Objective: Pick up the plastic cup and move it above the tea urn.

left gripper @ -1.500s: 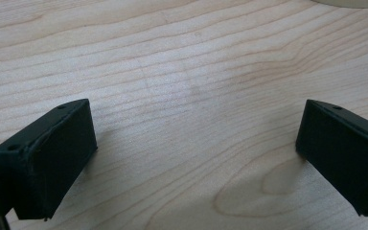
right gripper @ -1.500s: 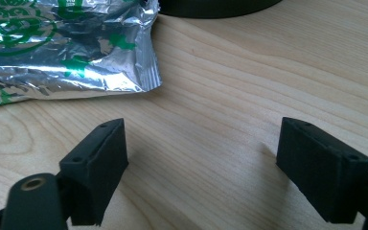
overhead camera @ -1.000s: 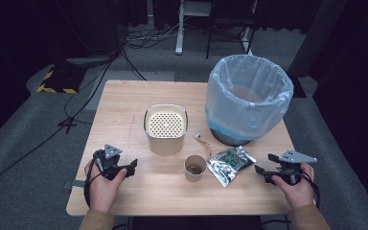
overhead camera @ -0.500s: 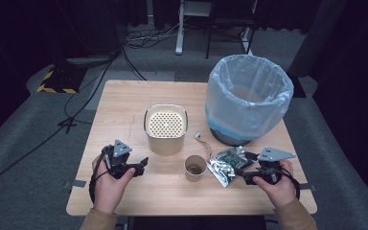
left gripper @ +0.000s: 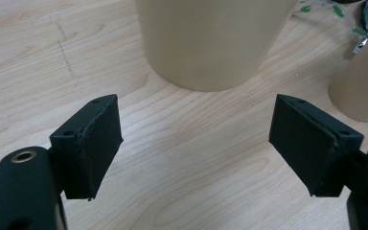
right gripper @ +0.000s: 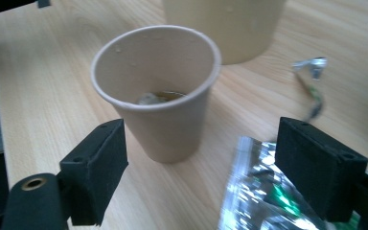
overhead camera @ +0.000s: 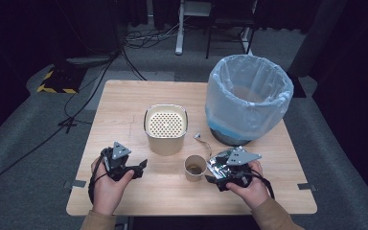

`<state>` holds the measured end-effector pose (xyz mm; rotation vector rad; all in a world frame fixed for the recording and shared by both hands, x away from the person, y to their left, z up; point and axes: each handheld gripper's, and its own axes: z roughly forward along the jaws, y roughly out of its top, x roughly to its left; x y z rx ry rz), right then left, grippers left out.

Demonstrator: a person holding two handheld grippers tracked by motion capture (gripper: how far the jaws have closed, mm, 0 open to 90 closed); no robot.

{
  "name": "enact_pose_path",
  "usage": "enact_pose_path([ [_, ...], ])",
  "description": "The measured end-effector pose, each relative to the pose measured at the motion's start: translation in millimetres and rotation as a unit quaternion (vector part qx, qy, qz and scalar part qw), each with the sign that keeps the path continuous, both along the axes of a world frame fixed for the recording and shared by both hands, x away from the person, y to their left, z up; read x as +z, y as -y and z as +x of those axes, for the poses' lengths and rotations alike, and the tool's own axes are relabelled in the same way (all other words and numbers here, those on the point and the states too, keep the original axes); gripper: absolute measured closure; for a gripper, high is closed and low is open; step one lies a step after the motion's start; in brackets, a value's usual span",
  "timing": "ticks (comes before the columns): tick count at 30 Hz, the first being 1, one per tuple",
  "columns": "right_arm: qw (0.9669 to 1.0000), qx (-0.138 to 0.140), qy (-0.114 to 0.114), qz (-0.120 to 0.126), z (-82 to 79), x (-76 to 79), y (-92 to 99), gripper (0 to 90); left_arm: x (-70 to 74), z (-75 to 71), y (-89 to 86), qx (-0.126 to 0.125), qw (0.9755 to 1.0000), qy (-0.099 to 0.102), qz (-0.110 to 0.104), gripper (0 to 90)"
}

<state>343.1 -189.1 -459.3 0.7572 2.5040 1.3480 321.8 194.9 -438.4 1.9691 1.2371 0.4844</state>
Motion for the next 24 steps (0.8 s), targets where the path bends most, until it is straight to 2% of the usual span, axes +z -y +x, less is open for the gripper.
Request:
enact_pose_path([
  [5,0.9998,0.014,-0.011,0.002,1.8,-9.8,-17.2,18.8,-4.3,-1.9,-7.4,0.009,0.9999,-0.004,0.0,19.0],
  [8,0.9998,0.018,-0.007,-0.01,4.2,-17.5,-24.9,19.0,-5.9,-3.1,-10.7,0.014,0.9999,-0.007,-0.002,19.1],
  [13,0.9996,0.019,-0.017,-0.012,5.3,-28.6,-32.5,19.5,-5.2,-5.0,-12.1,0.011,0.9999,-0.005,0.002,19.1],
  [14,0.9993,0.021,-0.009,-0.03,7.4,-35.3,-35.5,20.2,-5.0,-5.5,-12.0,0.011,0.9999,-0.004,0.001,19.1],
  [20,0.9985,0.006,-0.015,-0.052,7.6,-43.6,-46.0,22.8,-6.0,-5.2,-11.9,0.01,0.9999,-0.006,0.001,19.3],
  [21,0.999,-0.001,-0.014,-0.042,7.2,-43.5,-48.6,23.4,-6.0,-5.2,-11.9,0.01,0.9999,-0.006,0.001,19.3],
  [24,0.9997,0.006,-0.007,-0.023,7.9,-43.4,-50.7,28.3,-5.4,-5.3,-8.8,0.007,1.0,-0.004,-0.003,19.6],
])
